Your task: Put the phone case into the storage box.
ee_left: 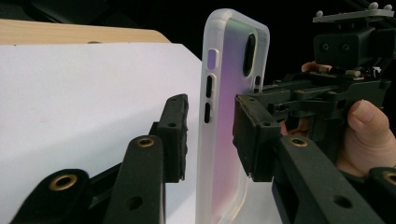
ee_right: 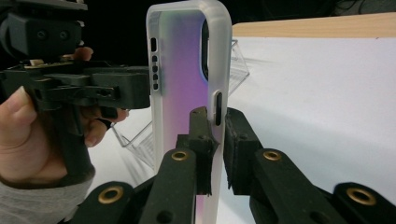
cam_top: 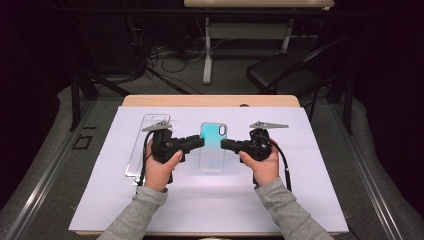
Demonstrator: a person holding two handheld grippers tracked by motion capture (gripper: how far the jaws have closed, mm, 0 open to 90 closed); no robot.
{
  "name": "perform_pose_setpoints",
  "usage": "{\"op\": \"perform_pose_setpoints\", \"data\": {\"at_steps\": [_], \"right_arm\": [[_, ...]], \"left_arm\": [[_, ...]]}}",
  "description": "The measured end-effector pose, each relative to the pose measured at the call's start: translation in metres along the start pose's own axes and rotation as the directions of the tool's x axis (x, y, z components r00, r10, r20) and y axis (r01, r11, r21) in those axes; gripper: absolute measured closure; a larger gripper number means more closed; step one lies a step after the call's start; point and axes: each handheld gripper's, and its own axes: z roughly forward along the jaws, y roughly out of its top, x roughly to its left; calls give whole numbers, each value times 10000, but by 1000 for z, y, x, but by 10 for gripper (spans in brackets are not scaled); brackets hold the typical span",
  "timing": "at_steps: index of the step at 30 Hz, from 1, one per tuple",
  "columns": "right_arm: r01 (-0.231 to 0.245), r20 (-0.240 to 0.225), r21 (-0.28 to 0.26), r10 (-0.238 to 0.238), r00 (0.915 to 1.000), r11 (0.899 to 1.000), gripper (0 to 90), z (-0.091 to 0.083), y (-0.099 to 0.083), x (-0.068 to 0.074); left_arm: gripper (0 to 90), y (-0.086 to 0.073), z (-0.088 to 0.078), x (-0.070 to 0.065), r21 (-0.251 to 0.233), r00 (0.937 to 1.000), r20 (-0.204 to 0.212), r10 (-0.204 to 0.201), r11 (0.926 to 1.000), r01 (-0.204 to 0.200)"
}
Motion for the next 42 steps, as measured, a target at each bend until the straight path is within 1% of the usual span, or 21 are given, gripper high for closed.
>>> {"op": "perform_pose_setpoints", "data": {"at_steps": [2, 3, 5, 9, 11, 14, 15, 17, 19, 24, 26, 28, 31, 32, 34, 39, 42], "right_arm": [[118, 158, -18, -118, 9998, 9999, 828, -1, 0, 1], [174, 223, -33, -173, 9996, 9998, 828, -1, 0, 1], [298, 366, -70, -295, 9989, 9995, 828, -1, 0, 1], [442, 564, -163, -432, 9975, 9989, 828, -2, 0, 1], [503, 680, -153, -492, 9965, 9986, 828, -2, 0, 1], [733, 944, -169, -714, 9930, 9972, 828, -3, 0, 2], [877, 1052, -182, -853, 9908, 9960, 828, -3, 0, 2], [964, 1140, -275, -927, 9891, 9950, 828, -3, 0, 3], [1065, 1233, -303, -1020, 9871, 9939, 828, -4, 0, 3], [1204, 1366, -381, -1142, 9840, 9920, 828, -4, 0, 4], [1256, 1411, -395, -1189, 9828, 9913, 828, -4, -1, 4], [1388, 1518, -355, -1319, 9796, 9897, 828, -4, -1, 5], [1489, 1621, -475, -1395, 9769, 9877, 828, -5, -1, 6], [1571, 1691, -466, -1472, 9745, 9865, 828, -5, -1, 6], [1600, 1737, -495, -1492, 9734, 9859, 828, -5, -1, 6], [1917, 2005, -418, -1797, 9631, 9806, 828, -4, -3, 8], [2076, 2118, -372, -1953, 9576, 9775, 828, -4, -3, 10]], "left_arm": [[605, 0, 0, -1, -146, 9992, -280, 287, 9995, -292], [591, 0, 0, -1, -199, 9987, -370, 359, 9991, -367], [582, 0, 0, -1, -266, 9985, -375, 402, 9988, -412], [533, 0, -1, -1, -376, 9965, -617, 562, 9976, -586], [522, 0, -1, -1, -393, 9962, -649, 575, 9974, -601], [497, 1, -1, -1, -469, 9941, -838, 688, 9962, -729], [488, 1, -1, -1, -494, 9937, -874, 706, 9959, -751], [464, 1, -1, -1, -568, 9920, -995, 775, 9949, -835], [442, 1, -2, -1, -588, 9889, -1193, 887, 9936, -962], [420, 1, -3, -2, -605, 9835, -1480, 1042, 9916, -1141], [418, 1, -3, -2, -563, 9803, -1619, 1136, 9907, -1241], [416, 1, -2, -3, -496, 9750, -1804, 1295, 9888, -1405], [415, 0, -2, -5, -407, 9685, -2000, 1480, 9864, -1591], [415, 0, -2, -6, -405, 9677, -2002, 1533, 9855, -1645], [414, 1, -2, -6, -360, 9661, -2035, 1588, 9849, -1695], [415, 1, -3, -8, -375, 9629, -2151, 1633, 9838, -1752], [415, 1, -3, -9, -357, 9593, -2235, 1723, 9821, -1847]]}}
